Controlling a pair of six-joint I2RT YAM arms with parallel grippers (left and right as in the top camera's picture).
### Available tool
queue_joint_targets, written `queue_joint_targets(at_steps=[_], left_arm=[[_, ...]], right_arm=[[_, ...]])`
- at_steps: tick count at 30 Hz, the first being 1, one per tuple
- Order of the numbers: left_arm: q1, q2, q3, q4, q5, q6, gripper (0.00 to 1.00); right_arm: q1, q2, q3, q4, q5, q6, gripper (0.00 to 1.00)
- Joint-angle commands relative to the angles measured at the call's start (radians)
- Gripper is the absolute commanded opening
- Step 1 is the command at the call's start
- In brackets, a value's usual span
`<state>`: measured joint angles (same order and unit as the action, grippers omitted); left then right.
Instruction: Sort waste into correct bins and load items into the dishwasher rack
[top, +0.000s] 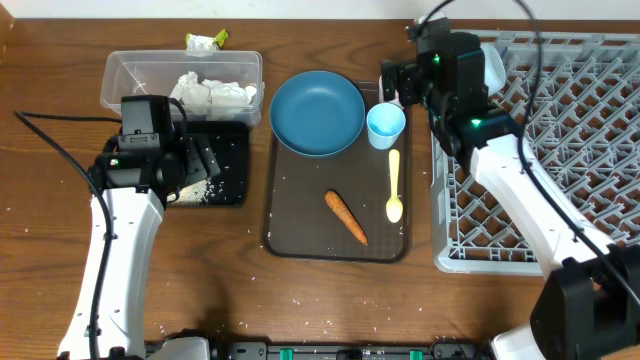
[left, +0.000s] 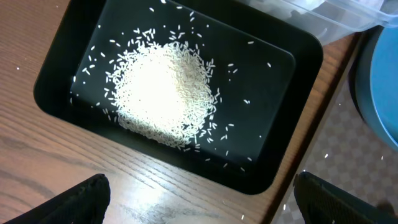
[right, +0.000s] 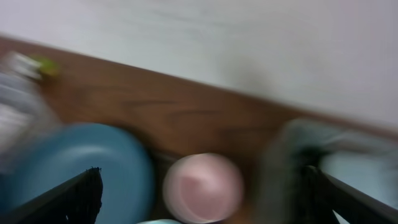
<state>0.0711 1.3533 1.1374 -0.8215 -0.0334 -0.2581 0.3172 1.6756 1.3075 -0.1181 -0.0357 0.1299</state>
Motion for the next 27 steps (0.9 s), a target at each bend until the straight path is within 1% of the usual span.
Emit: queue_joint_targets(at_steps=[1,5,9,11,17,21,23,25,27], left_arm=[[0.005,0.005,-0.008,-0.001,-0.013,0.005,0.97],[0.005,0.005,-0.008,-0.001,-0.012,0.006,0.97],[0.005,0.005,-0.008,-0.001,-0.013,0.006,0.97],[0.005,0.005,-0.008,-0.001,-0.013,0.005,0.97],[0.005,0.005,-0.008,-0.001,-0.013,0.005,0.97],[0.004,0.005,-0.008,0.004,-0.011,0.005,0.97],[0.004,0.005,-0.008,0.031,0.005,0.001,0.97],[0.004,0.005,-0.008,0.038,0.086,-0.005,0.97],[-0.002,0.009,-0.008,0.027,0.212,-0.005,0.95]], right_arm=[[0.002,-0.018,-0.001,-0.013,-0.251,0.293,0.99],[0.042,-0.006,-0.001,-0.076,-0.224,0.293,0.99],[0.116,-0.003,-0.001,-0.184,-0.161,0.288,0.95],[0.154,-0.003,-0.001,-0.235,-0.143,0.258,0.91],[0.240,-0.003,-0.001,-0.347,-0.109,0.205,0.92],[0.252,-0.003,-0.001,-0.425,-0.102,0.203,0.92],[0.248,-0.008,-0.001,-0.450,-0.102,0.203,0.92],[0.228,-0.023,-0.001,-0.468,-0.103,0.203,0.93],[0.194,-0.048,-0.001,-0.481,-0.102,0.206,0.94]])
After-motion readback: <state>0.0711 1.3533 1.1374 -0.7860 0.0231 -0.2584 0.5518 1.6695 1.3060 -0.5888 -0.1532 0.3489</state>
